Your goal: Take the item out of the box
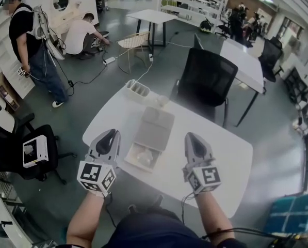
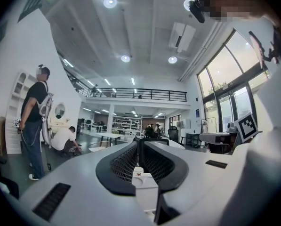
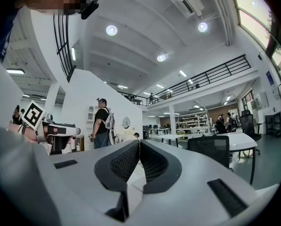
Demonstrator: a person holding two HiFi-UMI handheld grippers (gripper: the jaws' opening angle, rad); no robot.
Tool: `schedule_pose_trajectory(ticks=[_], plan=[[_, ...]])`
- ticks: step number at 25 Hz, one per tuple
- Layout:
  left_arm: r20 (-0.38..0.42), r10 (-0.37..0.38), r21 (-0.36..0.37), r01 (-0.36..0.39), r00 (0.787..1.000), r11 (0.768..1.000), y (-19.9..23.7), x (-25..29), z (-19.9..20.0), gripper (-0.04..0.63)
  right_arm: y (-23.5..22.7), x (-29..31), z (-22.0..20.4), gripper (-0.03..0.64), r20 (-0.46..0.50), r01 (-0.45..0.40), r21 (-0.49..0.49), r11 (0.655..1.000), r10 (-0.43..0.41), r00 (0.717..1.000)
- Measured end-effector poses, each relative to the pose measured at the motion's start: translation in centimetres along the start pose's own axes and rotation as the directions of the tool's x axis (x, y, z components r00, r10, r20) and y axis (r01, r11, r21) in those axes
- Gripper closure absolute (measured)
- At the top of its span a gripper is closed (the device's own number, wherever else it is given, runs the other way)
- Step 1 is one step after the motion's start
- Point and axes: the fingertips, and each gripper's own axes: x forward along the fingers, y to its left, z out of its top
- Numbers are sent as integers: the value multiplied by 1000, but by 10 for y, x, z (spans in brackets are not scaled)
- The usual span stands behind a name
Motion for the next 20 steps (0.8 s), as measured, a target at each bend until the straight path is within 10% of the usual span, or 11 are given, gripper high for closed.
schedule_pose_trajectory(ticks=[9, 20], plan=[[-67, 54, 60, -50, 996, 997, -12, 30, -20, 531, -45, 24, -12, 598, -12, -7, 72, 997, 8, 1000], [-227, -50, 84, 70, 973, 994, 0, 61, -75, 526, -29, 41, -33, 599, -62, -1, 84, 997, 6, 998]])
